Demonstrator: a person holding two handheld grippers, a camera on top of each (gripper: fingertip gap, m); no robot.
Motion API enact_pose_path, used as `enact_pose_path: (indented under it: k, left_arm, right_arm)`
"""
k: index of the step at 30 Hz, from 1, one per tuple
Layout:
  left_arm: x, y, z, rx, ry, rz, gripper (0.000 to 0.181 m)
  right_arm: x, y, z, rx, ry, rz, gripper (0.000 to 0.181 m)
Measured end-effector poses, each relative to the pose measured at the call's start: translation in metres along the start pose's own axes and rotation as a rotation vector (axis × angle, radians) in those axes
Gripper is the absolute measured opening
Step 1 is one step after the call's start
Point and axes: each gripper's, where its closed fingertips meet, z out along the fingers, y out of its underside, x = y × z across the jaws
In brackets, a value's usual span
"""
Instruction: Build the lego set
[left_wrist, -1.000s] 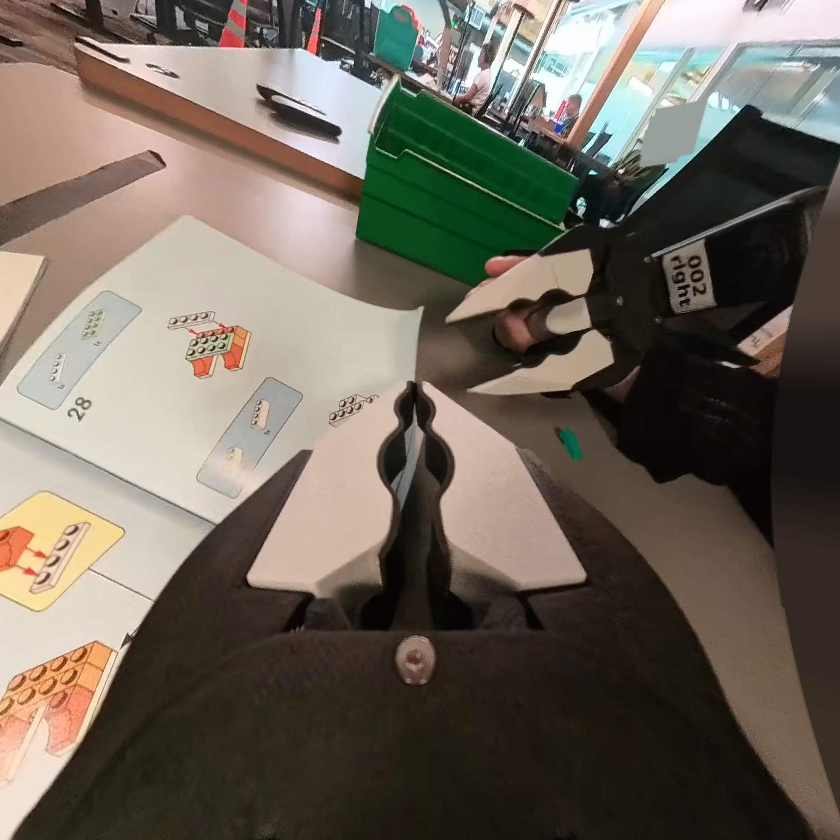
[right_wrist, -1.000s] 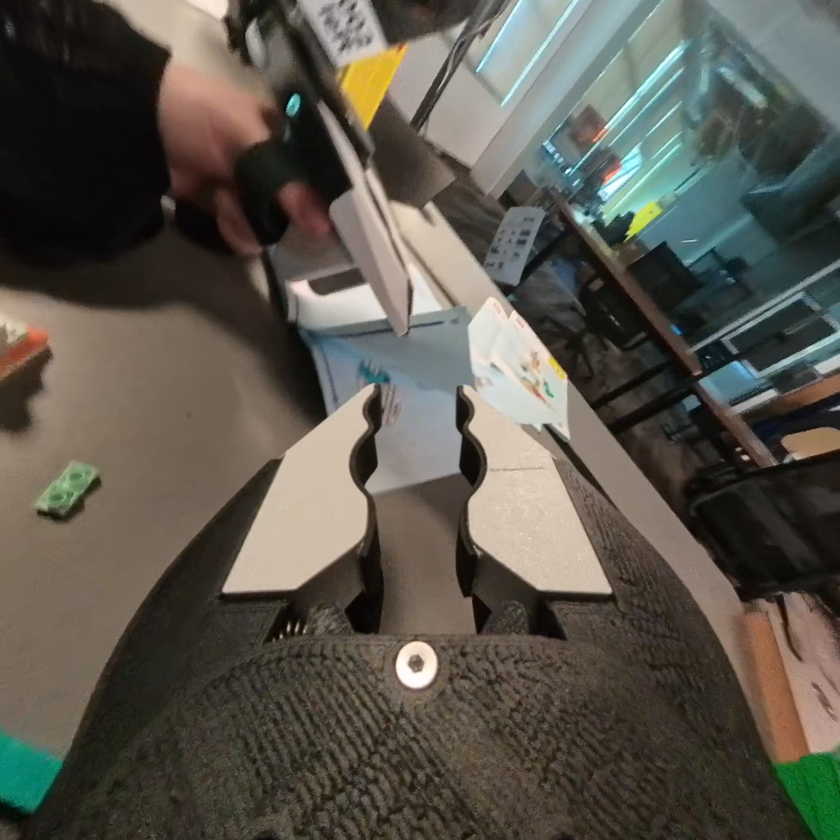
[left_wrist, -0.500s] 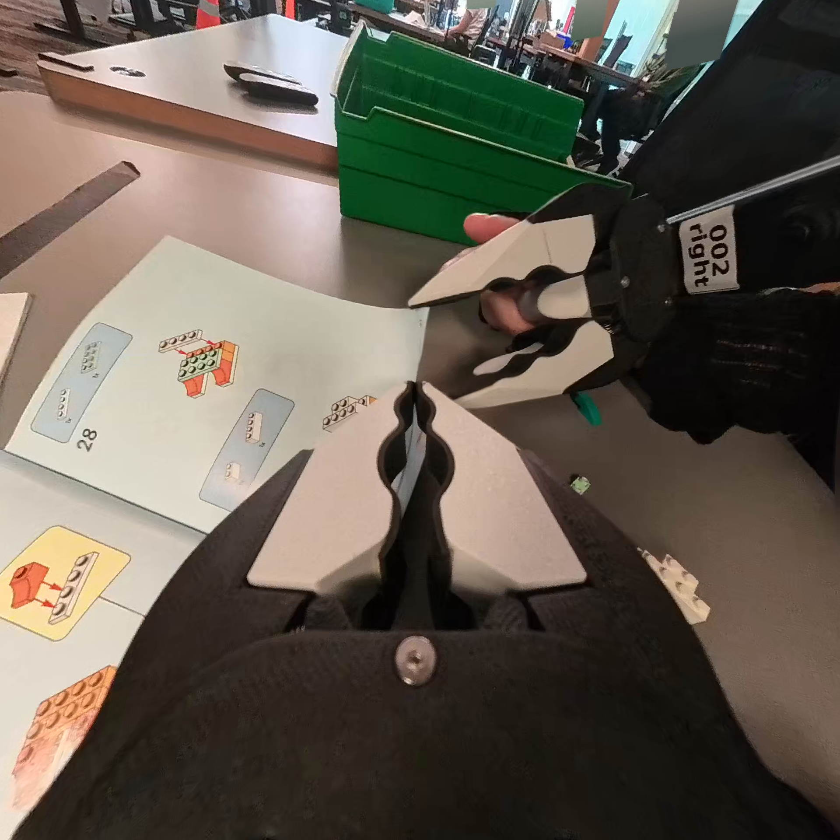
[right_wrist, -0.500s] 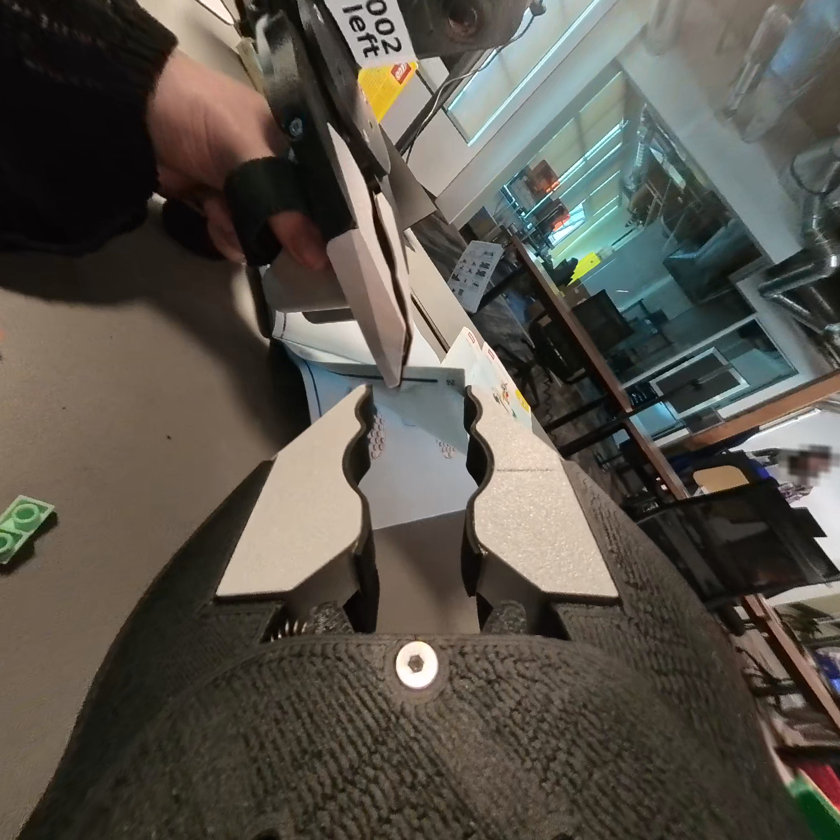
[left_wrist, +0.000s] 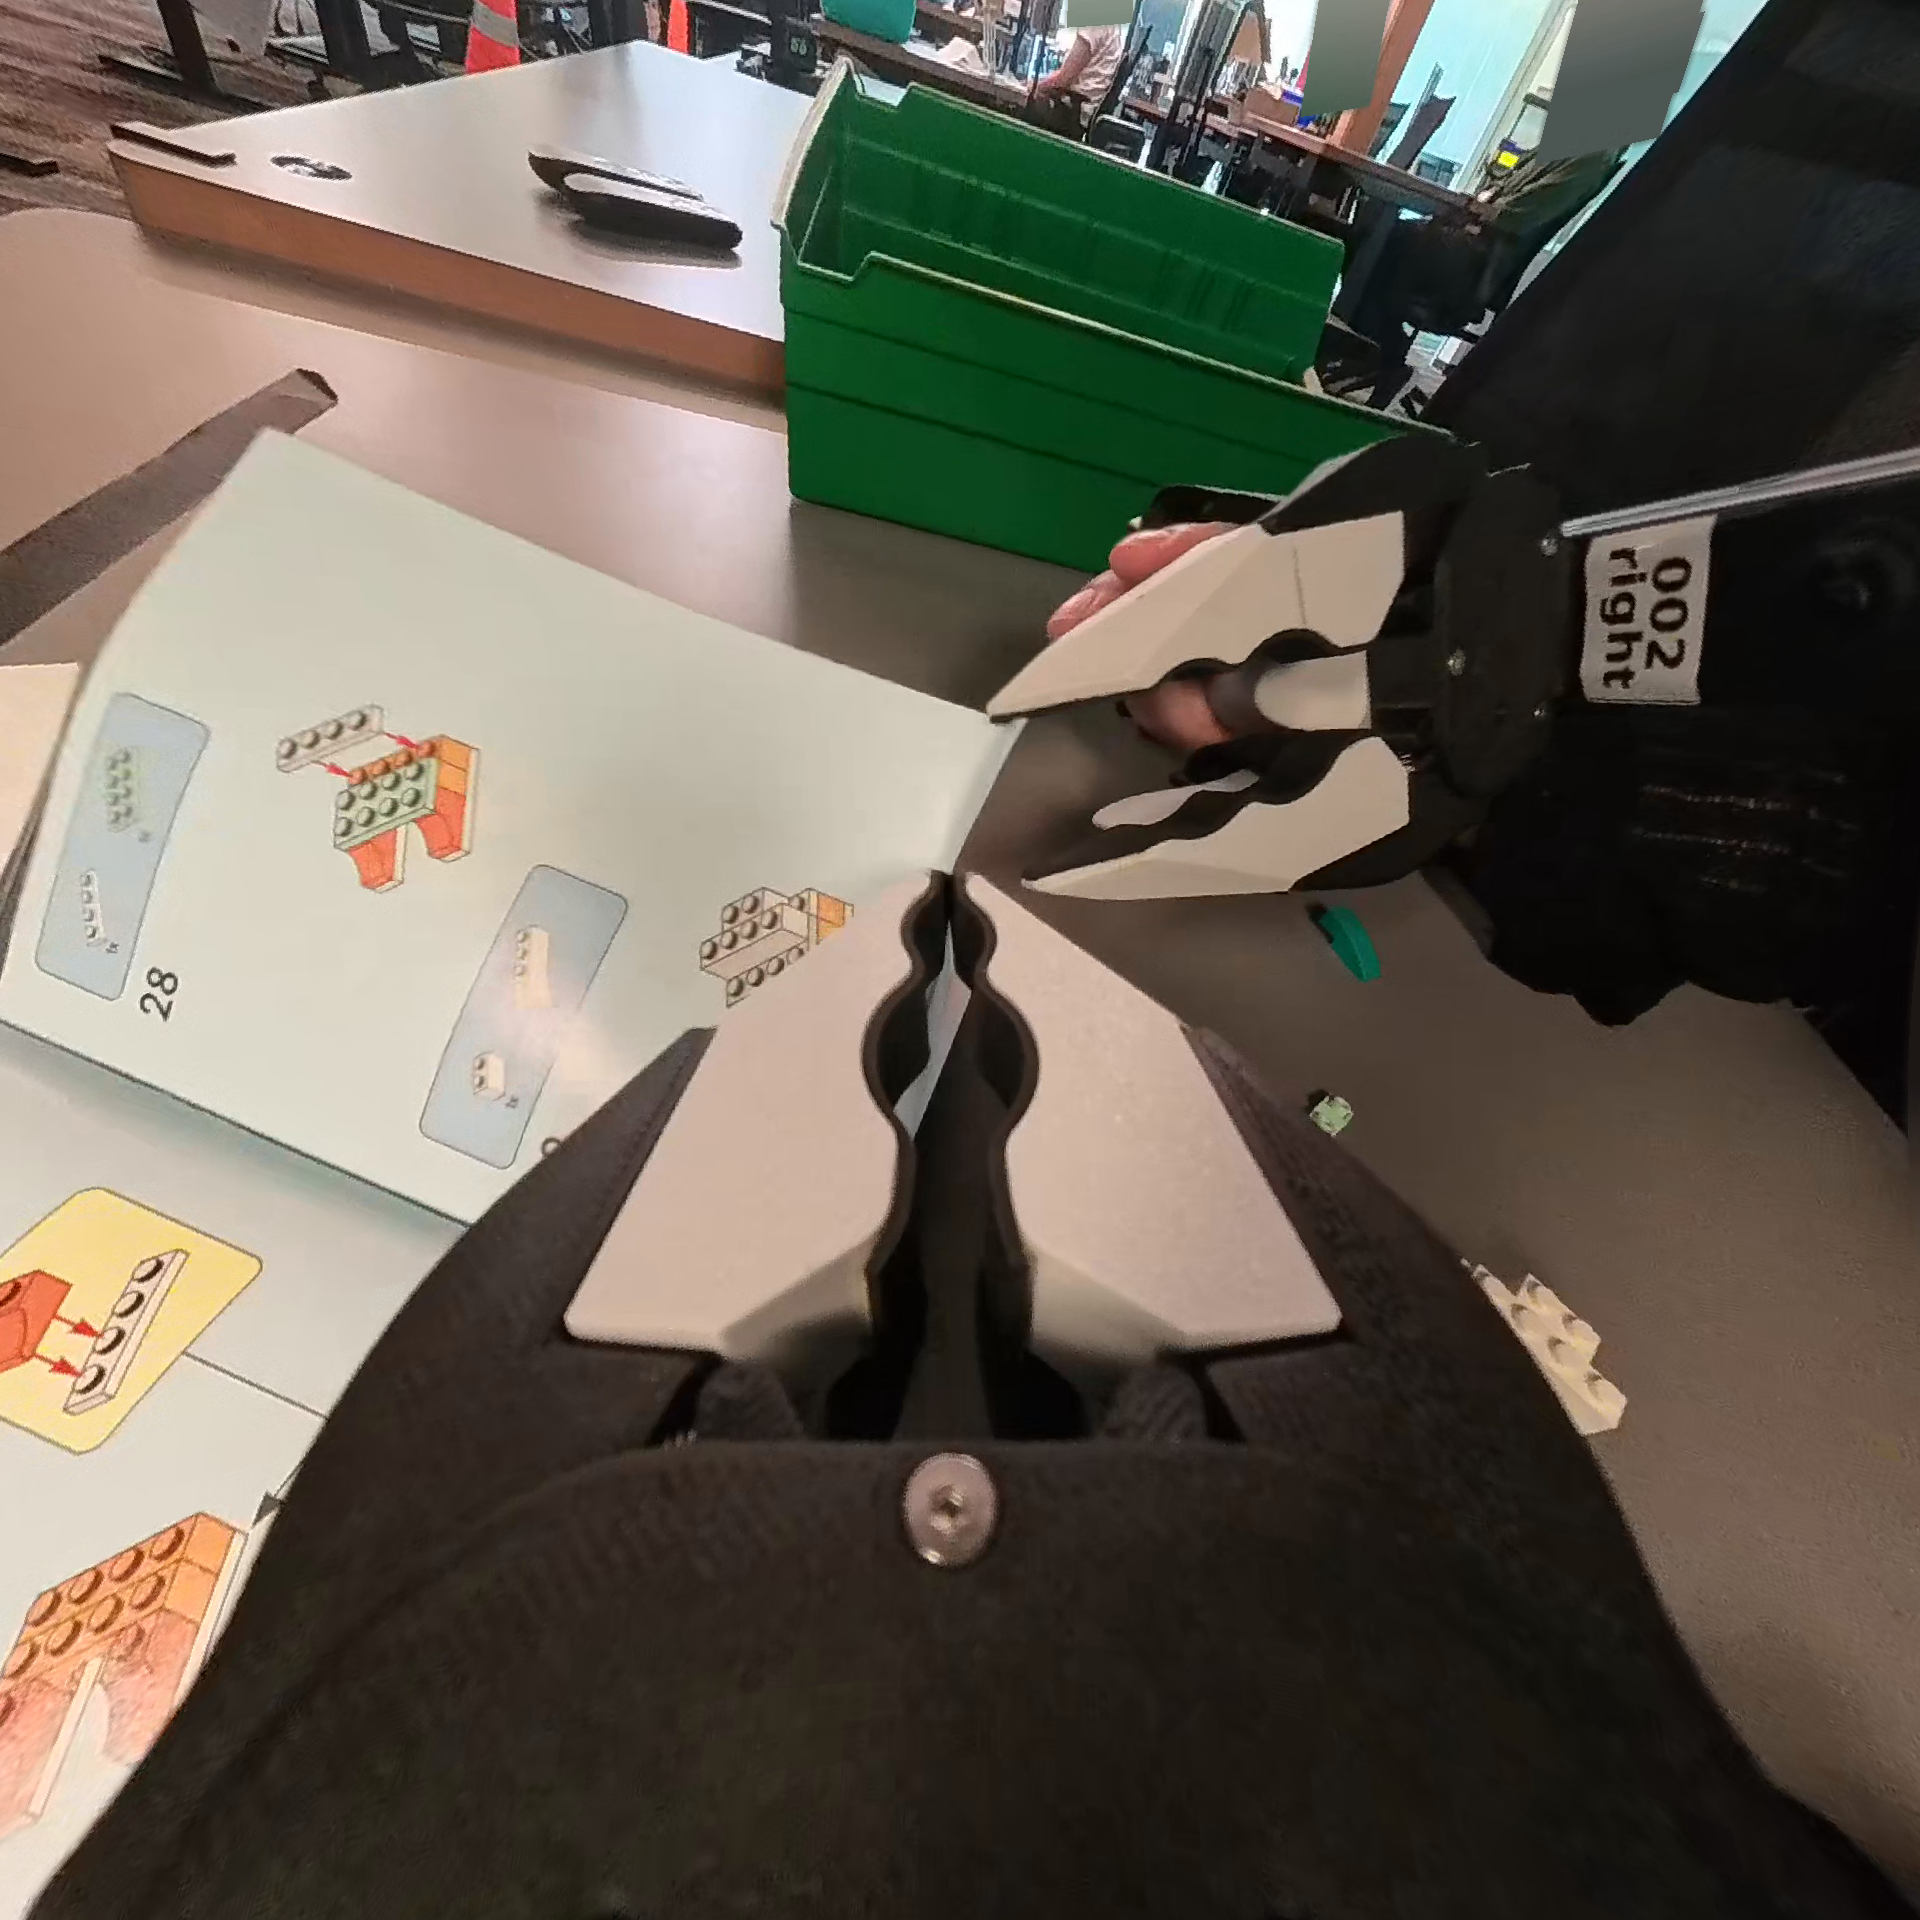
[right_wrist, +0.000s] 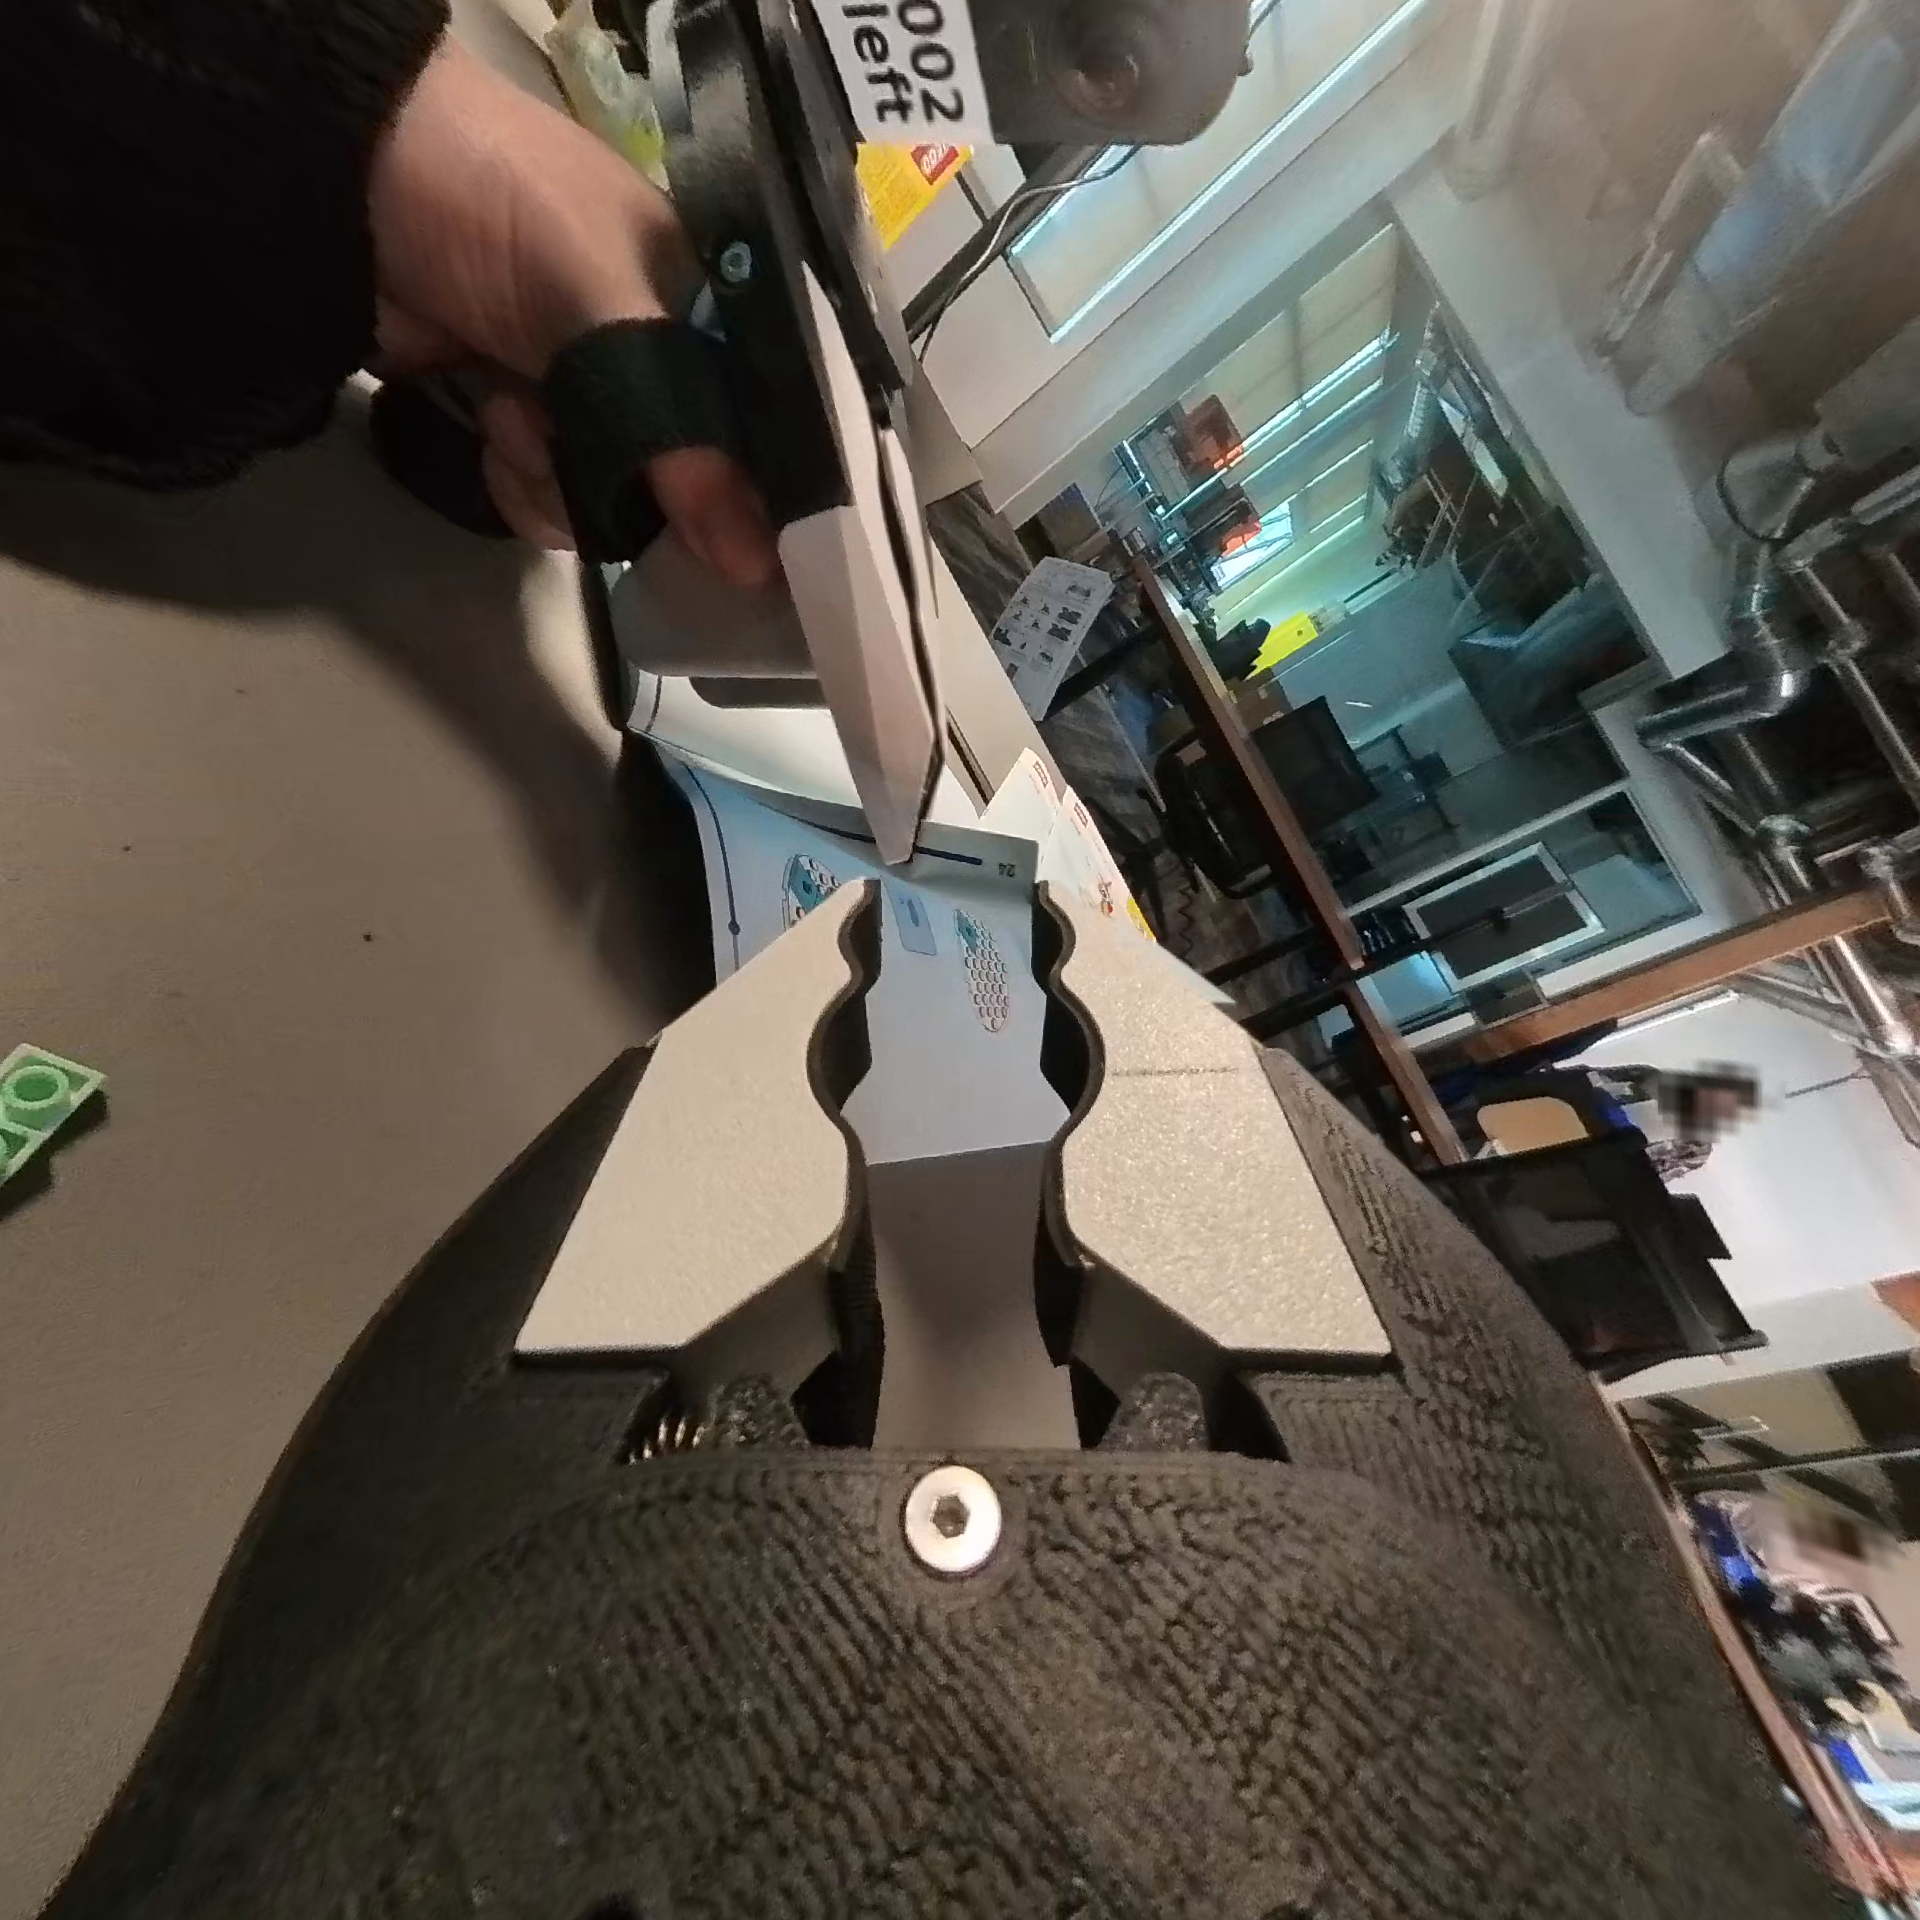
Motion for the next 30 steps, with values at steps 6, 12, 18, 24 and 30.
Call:
enact_pose_path:
  k: [6,12,18,24,30]
  left_arm:
    - [0.004,0.001,0.000,-0.010,-0.004,0.076,0.000]
    - [-0.008,0.011,0.007,-0.162,-0.299,0.604,0.000]
    - [-0.023,0.010,0.008,-0.318,-0.571,1.026,0.000]
    - [-0.016,0.017,0.015,-0.379,-0.571,1.204,0.000]
    - [-0.015,0.018,0.016,-0.367,-0.554,1.174,0.000]
  right_arm:
    - [0.004,0.001,-0.002,-0.007,0.021,-0.019,0.018]
    - [0.002,0.020,0.000,-0.103,0.018,-0.062,0.009]
    - [0.006,0.027,0.001,-0.117,-0.014,0.143,0.020]
    - [-0.002,0.033,0.002,-0.159,0.010,-0.119,0.020]
    - [0.004,0.031,0.000,-0.155,0.050,-0.207,0.000]
